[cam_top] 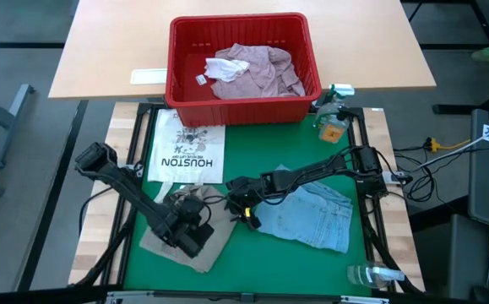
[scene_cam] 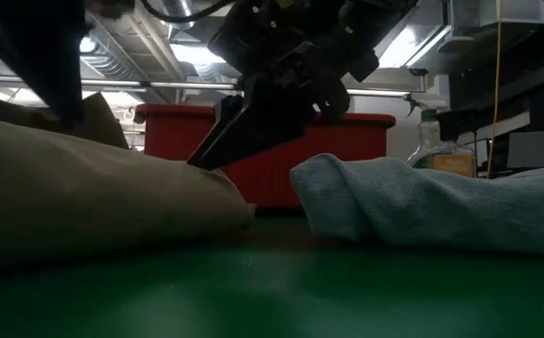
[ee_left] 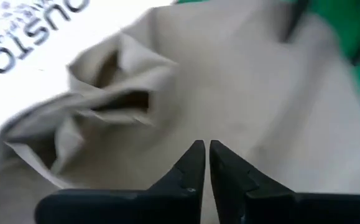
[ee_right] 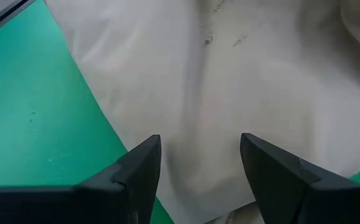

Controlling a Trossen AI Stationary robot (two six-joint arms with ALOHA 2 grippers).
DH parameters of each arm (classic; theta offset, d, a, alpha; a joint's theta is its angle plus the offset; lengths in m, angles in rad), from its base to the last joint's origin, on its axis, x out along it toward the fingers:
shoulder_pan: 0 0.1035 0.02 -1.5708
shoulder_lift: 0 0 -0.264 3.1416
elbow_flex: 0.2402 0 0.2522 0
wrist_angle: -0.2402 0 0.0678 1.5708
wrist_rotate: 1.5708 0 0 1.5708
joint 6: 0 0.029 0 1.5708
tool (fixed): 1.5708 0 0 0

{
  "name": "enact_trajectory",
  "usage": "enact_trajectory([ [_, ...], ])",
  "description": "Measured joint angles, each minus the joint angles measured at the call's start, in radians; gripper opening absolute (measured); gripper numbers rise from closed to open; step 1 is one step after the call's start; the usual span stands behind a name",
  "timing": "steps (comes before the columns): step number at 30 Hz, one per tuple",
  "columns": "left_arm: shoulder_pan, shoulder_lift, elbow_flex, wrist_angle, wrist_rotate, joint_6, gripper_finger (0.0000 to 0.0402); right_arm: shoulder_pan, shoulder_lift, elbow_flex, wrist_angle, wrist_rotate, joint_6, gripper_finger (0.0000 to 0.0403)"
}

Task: Fold laundry
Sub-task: Fold the gray short

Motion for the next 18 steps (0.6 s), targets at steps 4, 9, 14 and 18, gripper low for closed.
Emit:
enact_trajectory([
  [4,0.029,0.000,-0.077,-0.002,-0.054,-0.007,0.0003,0.000,0.000,0.000,-0.017,0.002,0.000,0.0220],
  [9,0.080,0.000,-0.140,0.000,-0.132,-0.016,0.0002,0.000,0.013,0.000,-0.021,0.003,0.000,0.0220],
  [14,0.130,0.000,-0.150,-0.025,-0.157,-0.034,0.0002,0.000,0.069,0.000,-0.032,0.003,0.019,0.0220],
  [18,0.165,0.000,-0.150,-0.111,-0.158,-0.035,0.0001,0.000,0.109,0.003,-0.028,-0.002,0.054,0.0220],
])
